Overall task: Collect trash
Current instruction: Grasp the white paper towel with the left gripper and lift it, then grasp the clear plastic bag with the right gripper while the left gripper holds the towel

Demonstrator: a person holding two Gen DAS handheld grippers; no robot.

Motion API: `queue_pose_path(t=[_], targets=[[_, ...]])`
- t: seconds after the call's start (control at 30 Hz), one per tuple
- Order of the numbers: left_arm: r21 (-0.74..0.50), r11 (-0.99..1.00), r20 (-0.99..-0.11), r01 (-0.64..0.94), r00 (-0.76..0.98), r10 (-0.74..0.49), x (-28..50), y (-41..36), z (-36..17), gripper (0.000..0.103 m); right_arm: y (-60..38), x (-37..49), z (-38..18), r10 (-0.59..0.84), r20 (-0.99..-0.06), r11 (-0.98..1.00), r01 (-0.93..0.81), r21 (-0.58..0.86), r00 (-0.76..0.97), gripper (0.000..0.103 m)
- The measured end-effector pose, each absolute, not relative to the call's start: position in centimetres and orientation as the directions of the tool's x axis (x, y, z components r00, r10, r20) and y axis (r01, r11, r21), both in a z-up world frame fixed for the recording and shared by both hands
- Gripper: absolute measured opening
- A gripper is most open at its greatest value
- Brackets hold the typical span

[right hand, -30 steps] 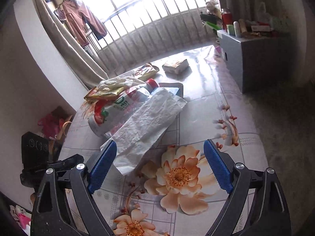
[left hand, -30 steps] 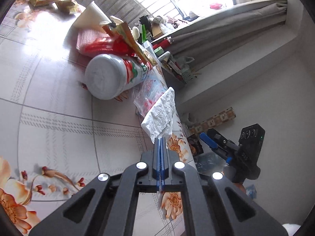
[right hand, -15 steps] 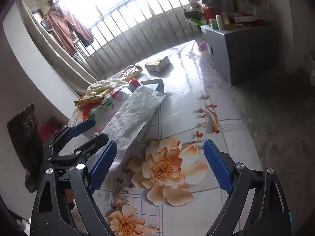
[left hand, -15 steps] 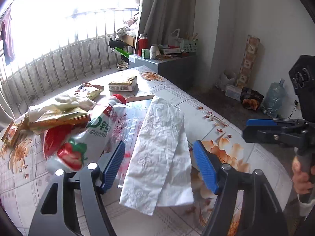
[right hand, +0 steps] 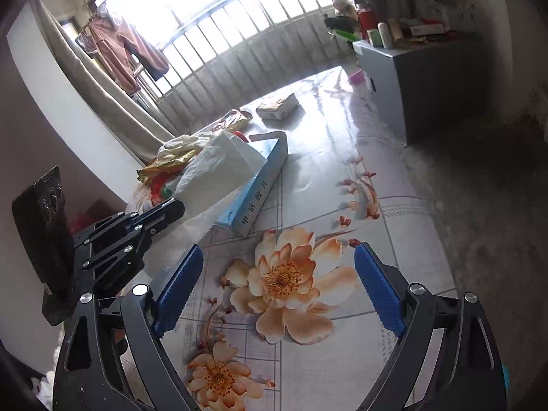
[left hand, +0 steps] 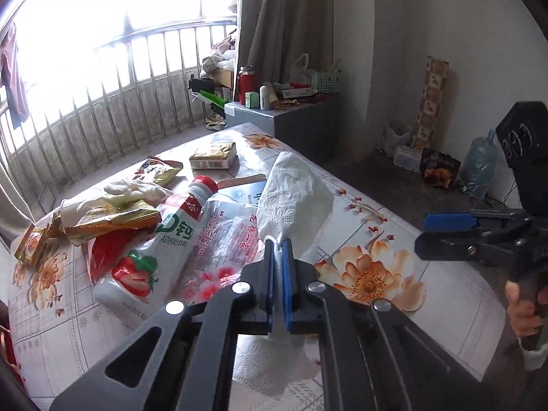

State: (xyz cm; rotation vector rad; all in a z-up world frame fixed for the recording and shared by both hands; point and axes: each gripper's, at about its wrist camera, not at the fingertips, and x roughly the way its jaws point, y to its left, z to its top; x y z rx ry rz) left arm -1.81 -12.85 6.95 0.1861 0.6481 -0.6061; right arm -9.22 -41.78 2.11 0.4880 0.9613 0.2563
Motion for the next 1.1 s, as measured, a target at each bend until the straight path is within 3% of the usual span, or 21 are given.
queue_pose_path(t=[0.1, 0.23, 0.33, 0.4, 0.5, 0.63, 0.73, 0.97, 1.1], targets=[[-0.167, 0.805, -0.553, 0.569, 0.622, -0.555, -3.0, -9.6, 9.5, 0.004, -41.3, -9.3, 2.9, 0.416, -0.716, 0.870, -0.018, 0.492, 0.561, 0.086], [-0.132, 0.856, -0.455, 0.500, 0.737, -0.500, -5.3, -4.5, 13.1, 0.004, -39.1, -8.4, 3.1, 0.409, -0.748, 0.896, -0.075, 0.437, 0.522, 0.088], [-0.170, 0.880, -0.418, 0.444, 0.776, -0.472, -6.4, -0.4, 14.7, 0.004, -36.3, -7.6, 2.5, 0.384, -0.779, 0.922, -0.155, 0.356, 0.496, 0.088], [-0.139, 0.910, -0.403, 0.391, 0.817, -0.412, -7.2, 1.7, 14.9, 0.004, -33.9, -6.9, 2.0, 0.323, -0.804, 0.945, -0.220, 0.242, 0.500, 0.088], [-0.190, 0.916, -0.406, 0.354, 0.821, -0.402, -7.7, 4.2, 14.1, 0.004, -29.8, -6.1, 1.3, 0.232, -0.820, 0.939, -0.339, 0.048, 0.524, 0.088], [-0.214, 0.926, -0.429, 0.311, 0.821, -0.375, -7.9, 5.7, 12.8, 0.004, -24.3, -6.5, -0.1, 0.089, -0.739, 0.795, -0.495, -0.352, 0.668, 0.088], [-0.218, 0.928, -0.438, 0.302, 0.820, -0.369, -7.9, 6.3, 12.2, 0.004, -23.1, -5.8, -2.3, 0.002, -0.711, 0.663, -0.533, -0.526, 0.703, 0.087], [-0.241, 0.918, -0.417, 0.314, 0.821, -0.391, -8.1, 6.4, 11.8, 0.004, -23.1, -4.4, -2.7, 0.000, -0.695, 0.559, -0.576, -0.597, 0.719, 0.074], [-0.272, 0.906, -0.426, 0.324, 0.804, -0.416, -7.8, 6.5, 11.3, 0.004, -22.6, -4.1, -1.8, 0.057, -0.748, 0.560, -0.641, -0.524, 0.661, 0.080]])
